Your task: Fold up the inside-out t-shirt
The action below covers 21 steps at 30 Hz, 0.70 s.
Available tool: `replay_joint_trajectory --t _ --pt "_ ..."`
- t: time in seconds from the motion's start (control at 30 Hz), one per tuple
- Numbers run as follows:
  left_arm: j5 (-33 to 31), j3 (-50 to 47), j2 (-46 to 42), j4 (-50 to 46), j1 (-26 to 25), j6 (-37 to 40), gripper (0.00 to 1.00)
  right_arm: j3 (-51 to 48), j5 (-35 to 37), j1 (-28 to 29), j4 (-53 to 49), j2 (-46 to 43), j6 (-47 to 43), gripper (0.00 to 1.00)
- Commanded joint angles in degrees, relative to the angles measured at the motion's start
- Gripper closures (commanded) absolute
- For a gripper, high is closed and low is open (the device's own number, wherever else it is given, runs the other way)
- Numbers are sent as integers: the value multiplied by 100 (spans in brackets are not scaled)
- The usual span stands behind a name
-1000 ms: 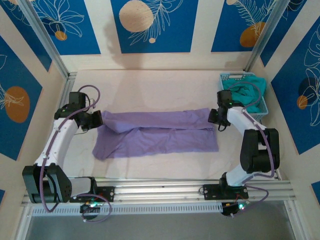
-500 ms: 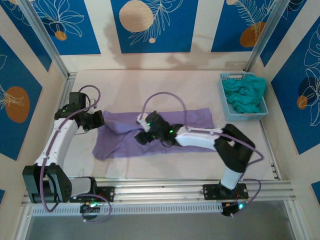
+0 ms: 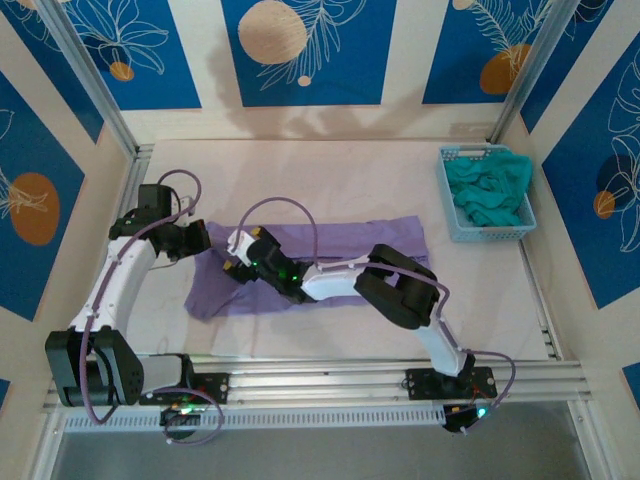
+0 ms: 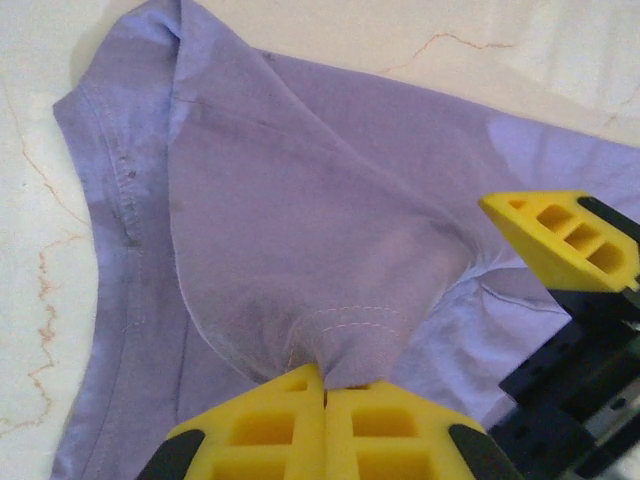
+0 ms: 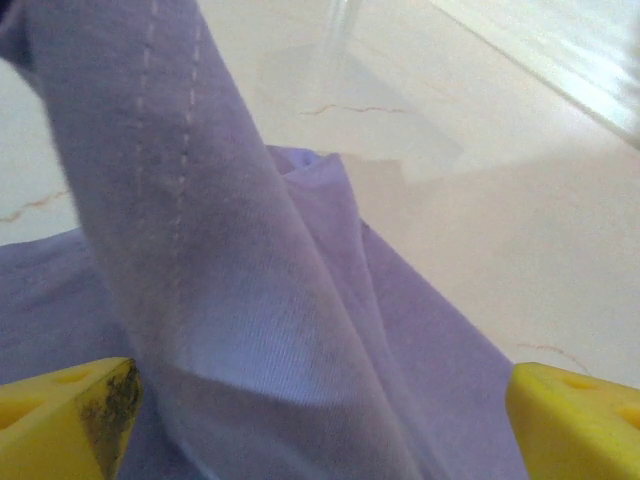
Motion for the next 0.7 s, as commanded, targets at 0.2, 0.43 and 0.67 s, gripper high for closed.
replay_joint_trajectory --t 0.2,0.43,0.67 --pt "181 -90 66 119 65 66 100 615 1247 233 1574 825 -920 5" --pt "170 -104 76 140 87 62 100 517 2305 358 2222 850 -1438 5" --pt "146 -114 82 142 124 85 100 -54 2706 337 2278 270 -1593 11"
